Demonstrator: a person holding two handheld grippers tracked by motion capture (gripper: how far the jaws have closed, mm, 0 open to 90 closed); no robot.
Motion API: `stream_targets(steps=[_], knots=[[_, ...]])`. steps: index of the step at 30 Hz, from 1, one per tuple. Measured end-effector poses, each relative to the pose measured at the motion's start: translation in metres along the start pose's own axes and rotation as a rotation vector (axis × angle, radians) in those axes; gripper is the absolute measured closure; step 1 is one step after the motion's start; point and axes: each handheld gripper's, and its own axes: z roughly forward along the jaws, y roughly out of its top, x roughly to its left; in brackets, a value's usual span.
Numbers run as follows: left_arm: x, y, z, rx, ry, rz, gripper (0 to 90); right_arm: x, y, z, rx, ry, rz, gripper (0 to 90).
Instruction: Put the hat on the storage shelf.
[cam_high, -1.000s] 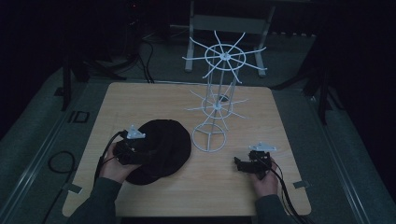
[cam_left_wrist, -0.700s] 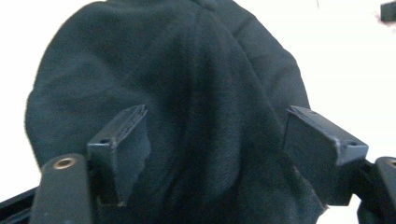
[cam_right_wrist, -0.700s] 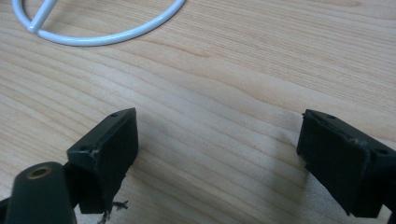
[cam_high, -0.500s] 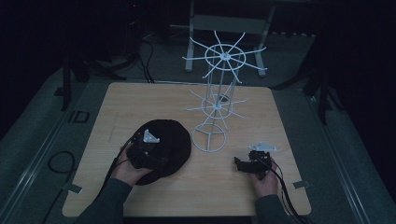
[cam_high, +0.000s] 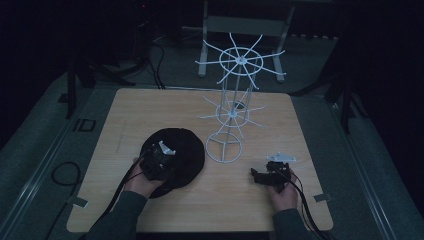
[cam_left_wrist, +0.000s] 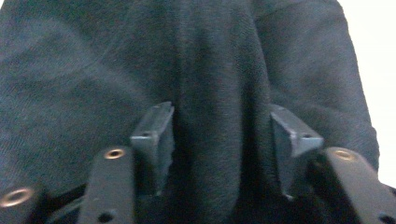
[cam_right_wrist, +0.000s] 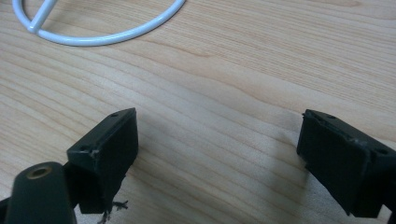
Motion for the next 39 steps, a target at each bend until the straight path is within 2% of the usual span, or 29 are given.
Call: stream_targets(steps=[4, 6, 9, 13, 19, 28, 39], knots=[[0.002, 0.0, 0.0, 0.005, 0.006, -0.008, 66.8, 0.0, 0.0, 0.0, 0.0, 0.0, 0.0, 12.3], [0.004, 0.001, -0.001, -0.001, -0.005, -0.014, 76.0, 0.0, 0.0, 0.0, 0.0, 0.0, 0.0, 12.4], [0.007, 0.001, -0.004, -0.016, -0.024, -0.024, 82.7, 0.0, 0.0, 0.0, 0.0, 0.0, 0.0, 12.3], [0.012, 0.001, -0.01, -0.044, -0.053, -0.045, 84.2, 0.0, 0.0, 0.0, 0.0, 0.0, 0.0, 12.4], [0.02, 0.0, -0.021, -0.098, -0.066, -0.074, 84.4, 0.0, 0.0, 0.0, 0.0, 0.0, 0.0, 12.4], [0.033, 0.001, -0.038, -0.162, -0.071, -0.096, 84.5, 0.0, 0.0, 0.0, 0.001, 0.0, -0.001, 12.4], [0.047, -0.001, -0.053, -0.238, -0.129, -0.149, 84.6, 0.0, 0.0, 0.0, 0.001, 0.0, 0.0, 12.3]])
